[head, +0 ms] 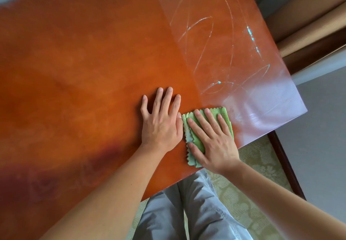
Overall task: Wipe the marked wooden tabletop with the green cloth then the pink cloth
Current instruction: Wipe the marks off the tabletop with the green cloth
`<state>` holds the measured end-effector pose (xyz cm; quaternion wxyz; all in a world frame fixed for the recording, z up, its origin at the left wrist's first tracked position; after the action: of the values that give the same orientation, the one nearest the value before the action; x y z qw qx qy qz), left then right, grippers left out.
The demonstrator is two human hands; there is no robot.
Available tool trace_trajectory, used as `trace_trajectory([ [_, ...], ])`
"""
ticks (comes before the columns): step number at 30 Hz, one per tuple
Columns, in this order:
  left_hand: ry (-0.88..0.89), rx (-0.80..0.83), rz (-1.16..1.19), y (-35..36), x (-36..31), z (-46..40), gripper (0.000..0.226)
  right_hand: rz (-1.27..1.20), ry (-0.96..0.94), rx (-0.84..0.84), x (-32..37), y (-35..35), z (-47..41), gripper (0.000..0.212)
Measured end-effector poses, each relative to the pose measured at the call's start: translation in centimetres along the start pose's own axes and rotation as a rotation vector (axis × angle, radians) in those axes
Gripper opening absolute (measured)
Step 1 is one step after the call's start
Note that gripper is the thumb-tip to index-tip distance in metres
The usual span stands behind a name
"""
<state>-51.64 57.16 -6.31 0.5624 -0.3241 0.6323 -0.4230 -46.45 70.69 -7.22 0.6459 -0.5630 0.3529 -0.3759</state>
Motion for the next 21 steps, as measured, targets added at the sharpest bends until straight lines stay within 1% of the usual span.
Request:
trace_trajectory([
  [6,-0.014,-0.008,0.021,-0.1,0.2,0.1,0.052,0.022,0.016,0.017,-3.3,0.1,-0.8,0.066],
  [13,-0.01,-0.009,0.039,-0.1,0.2,0.1,0.053,0.043,0.097,0.01,-4.0,0.1,-2.1,0.066],
  [21,-0.004,-0.019,0.048,-0.1,0.2,0.0,0.054,0.071,0.015,-0.028,-5.2,-0.9,-9.1,0.068],
])
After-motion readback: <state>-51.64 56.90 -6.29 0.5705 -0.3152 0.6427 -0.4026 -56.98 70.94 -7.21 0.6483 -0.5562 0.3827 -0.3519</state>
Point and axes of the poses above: each hand's wrist, its own z-axis away from the middle knuckle, its own y-axis out of the palm, x = y × z, the point moved 10 cm from there along -z, towards the middle knuckle, and after that the axes turned 13 degrees about z, right-handed, at the moved point
